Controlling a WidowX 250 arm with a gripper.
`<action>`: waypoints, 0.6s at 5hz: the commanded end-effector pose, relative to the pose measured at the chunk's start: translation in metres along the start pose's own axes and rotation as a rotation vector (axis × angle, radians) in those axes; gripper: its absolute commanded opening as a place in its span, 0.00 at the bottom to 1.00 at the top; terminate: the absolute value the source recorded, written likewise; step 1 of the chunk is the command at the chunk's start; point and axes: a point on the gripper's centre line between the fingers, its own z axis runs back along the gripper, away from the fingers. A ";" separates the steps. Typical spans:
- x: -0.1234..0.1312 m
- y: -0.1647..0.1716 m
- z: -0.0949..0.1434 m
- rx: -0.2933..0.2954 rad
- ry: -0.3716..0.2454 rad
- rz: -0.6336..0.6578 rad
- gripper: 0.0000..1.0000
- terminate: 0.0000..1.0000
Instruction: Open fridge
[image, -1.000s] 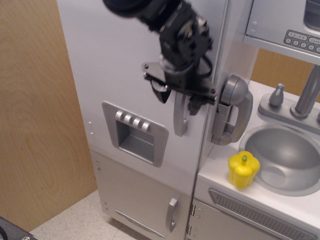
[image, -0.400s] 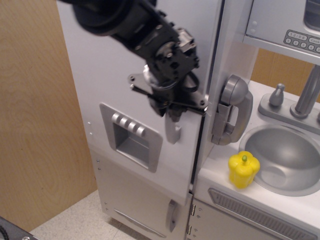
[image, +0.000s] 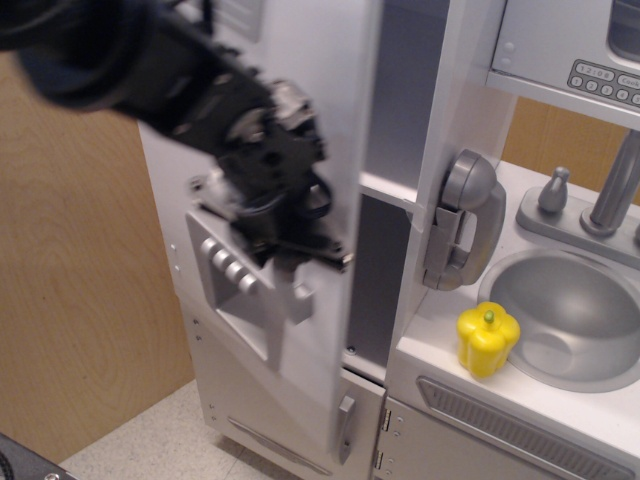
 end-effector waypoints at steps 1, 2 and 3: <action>-0.010 0.009 0.012 0.037 0.115 -0.007 1.00 0.00; -0.020 -0.007 0.009 0.038 0.211 0.008 1.00 0.00; -0.027 -0.028 0.013 0.032 0.232 -0.015 1.00 0.00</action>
